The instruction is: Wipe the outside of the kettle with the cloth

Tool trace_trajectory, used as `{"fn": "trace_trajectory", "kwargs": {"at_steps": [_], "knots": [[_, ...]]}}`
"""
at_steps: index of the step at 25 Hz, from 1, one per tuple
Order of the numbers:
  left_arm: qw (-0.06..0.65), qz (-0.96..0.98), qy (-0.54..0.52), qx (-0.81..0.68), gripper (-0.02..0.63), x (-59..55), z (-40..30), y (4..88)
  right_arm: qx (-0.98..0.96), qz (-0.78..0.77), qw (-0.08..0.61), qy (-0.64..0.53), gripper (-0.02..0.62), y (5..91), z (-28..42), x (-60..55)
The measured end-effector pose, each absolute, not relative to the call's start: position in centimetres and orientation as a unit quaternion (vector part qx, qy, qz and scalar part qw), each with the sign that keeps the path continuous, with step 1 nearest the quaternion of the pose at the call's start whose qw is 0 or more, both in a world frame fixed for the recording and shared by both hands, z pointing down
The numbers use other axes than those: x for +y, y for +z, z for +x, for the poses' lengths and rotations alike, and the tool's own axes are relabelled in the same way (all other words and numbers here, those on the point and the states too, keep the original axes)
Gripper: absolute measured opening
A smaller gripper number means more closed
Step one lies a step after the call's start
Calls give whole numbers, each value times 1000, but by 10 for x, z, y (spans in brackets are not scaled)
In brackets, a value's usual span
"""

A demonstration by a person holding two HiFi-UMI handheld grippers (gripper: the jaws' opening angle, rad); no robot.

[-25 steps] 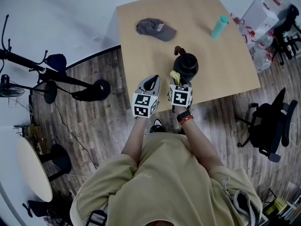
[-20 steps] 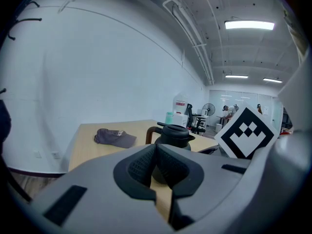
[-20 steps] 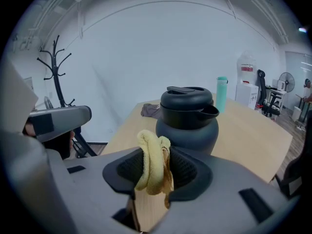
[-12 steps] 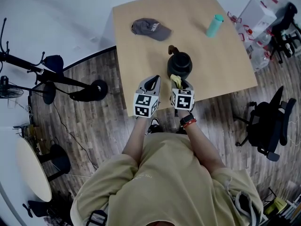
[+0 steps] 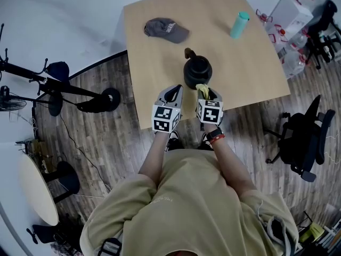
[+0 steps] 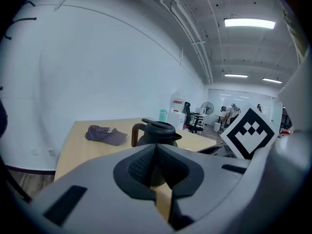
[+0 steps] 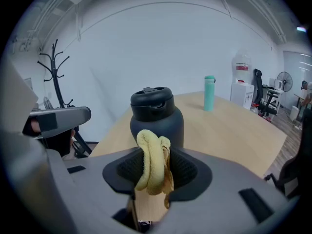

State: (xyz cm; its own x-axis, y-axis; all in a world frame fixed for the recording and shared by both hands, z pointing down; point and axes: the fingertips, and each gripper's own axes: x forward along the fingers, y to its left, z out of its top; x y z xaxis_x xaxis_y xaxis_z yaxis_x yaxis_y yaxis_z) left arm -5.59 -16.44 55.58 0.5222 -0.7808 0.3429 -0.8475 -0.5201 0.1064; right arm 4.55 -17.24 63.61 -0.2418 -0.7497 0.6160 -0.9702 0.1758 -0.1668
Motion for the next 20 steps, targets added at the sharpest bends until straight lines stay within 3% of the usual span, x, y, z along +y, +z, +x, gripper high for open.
{"fn": "trace_trajectory", "kwargs": {"at_steps": [20], "knots": [[136, 851, 138, -487, 25, -176, -21, 565, -723, 604, 178, 284, 156, 645, 112, -206]]}}
